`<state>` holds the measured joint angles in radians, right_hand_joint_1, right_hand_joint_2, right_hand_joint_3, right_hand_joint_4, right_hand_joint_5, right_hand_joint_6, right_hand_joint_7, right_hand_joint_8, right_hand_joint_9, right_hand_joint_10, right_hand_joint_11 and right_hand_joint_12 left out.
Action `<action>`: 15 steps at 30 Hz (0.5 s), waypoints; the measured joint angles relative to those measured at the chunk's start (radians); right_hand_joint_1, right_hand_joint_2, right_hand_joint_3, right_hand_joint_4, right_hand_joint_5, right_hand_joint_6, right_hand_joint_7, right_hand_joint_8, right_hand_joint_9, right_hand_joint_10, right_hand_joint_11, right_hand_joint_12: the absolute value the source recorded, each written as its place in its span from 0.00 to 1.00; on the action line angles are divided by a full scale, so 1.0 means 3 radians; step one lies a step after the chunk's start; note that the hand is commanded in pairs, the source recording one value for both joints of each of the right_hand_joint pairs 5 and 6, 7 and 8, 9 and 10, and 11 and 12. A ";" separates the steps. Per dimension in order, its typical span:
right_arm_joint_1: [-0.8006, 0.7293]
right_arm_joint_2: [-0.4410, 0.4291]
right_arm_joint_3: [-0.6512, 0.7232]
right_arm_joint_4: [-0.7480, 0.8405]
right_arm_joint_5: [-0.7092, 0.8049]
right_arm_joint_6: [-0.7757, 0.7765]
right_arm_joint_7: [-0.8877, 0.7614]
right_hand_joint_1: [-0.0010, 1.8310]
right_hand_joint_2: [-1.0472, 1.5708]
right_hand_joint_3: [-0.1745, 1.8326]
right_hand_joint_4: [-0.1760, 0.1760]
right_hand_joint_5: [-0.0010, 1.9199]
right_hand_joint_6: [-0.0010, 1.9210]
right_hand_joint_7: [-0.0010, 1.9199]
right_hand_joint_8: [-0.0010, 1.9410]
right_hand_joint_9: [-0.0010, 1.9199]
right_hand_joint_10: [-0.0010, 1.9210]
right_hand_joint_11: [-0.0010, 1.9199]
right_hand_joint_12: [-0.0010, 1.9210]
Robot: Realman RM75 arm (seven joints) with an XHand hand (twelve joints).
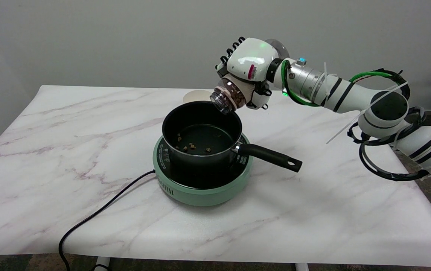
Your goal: Pour the contents of the bottle into the soup pot.
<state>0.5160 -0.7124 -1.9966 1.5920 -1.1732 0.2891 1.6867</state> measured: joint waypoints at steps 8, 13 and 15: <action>0.0051 0.0010 -0.0020 -0.0004 -0.0166 0.0000 0.0129 0.79 0.85 0.45 0.50 1.00 1.00 1.00 0.99 0.69 0.69 0.64 0.64; 0.0084 0.0015 -0.0029 0.0011 -0.0290 0.0002 0.0196 0.79 0.84 0.45 0.50 1.00 1.00 1.00 0.99 0.69 0.69 0.64 0.64; 0.0097 0.0018 -0.0030 0.0025 -0.0328 0.0004 0.0216 0.79 0.85 0.45 0.50 1.00 1.00 1.00 0.99 0.69 0.69 0.64 0.64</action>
<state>0.5450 -0.7069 -2.0055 1.5996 -1.2717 0.2903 1.7514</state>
